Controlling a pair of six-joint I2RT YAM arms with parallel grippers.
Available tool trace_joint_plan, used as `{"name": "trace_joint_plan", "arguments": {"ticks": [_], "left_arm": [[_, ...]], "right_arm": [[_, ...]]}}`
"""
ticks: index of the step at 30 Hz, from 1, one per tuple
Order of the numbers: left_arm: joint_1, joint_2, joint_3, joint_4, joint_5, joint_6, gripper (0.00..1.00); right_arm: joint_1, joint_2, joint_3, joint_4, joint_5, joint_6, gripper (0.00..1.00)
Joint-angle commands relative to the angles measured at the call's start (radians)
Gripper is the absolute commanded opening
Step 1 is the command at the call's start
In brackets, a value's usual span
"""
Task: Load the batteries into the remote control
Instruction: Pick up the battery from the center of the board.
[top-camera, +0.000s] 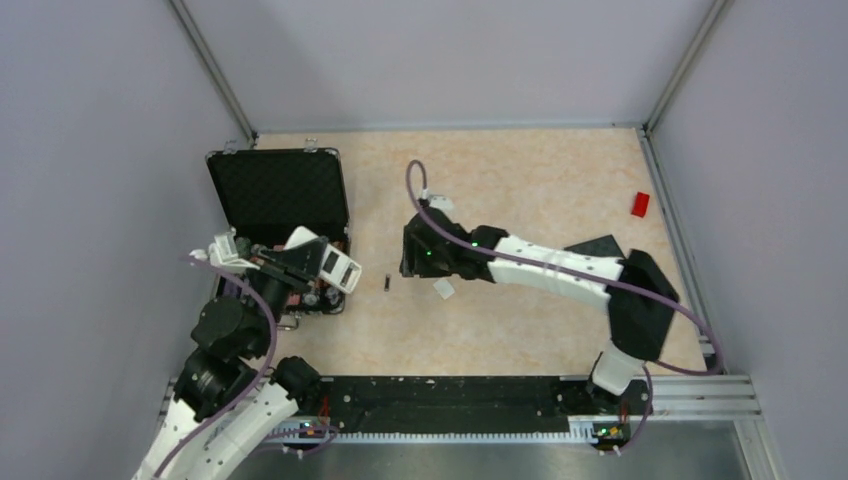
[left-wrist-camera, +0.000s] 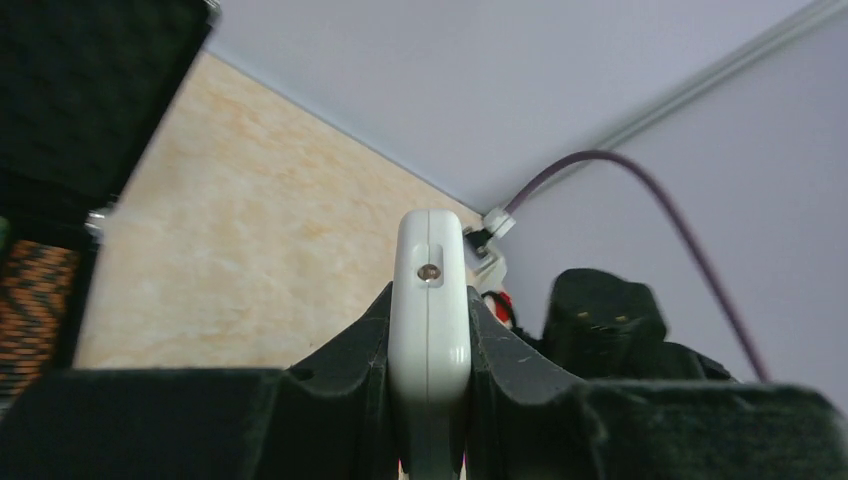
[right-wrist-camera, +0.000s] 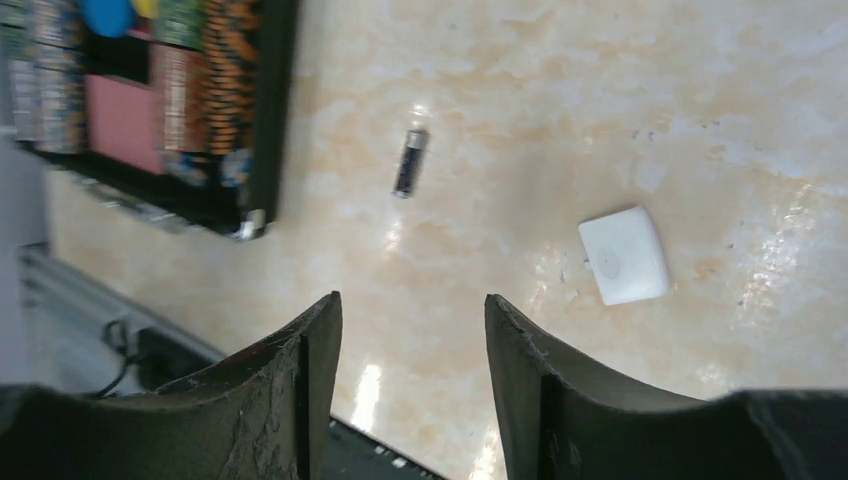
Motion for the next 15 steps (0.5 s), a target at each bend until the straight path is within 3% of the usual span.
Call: {"name": "trace_joint_plan", "arguments": {"ticks": [1, 5, 15], "left_arm": [[0.003, -0.064, 0.102, -0.238, -0.204, 0.101, 0.00], [0.004, -0.124, 0.132, -0.280, -0.251, 0.136, 0.00], [0.003, -0.183, 0.153, -0.338, -0.249, 0.142, 0.00]], "right_arm": [[0.054, 0.213, 0.187, -0.081, 0.083, -0.017, 0.51], [0.077, 0.394, 0.331, -0.134, 0.109, -0.017, 0.45], [0.120, 0.651, 0.582, -0.276, 0.219, 0.063, 0.41]]}}
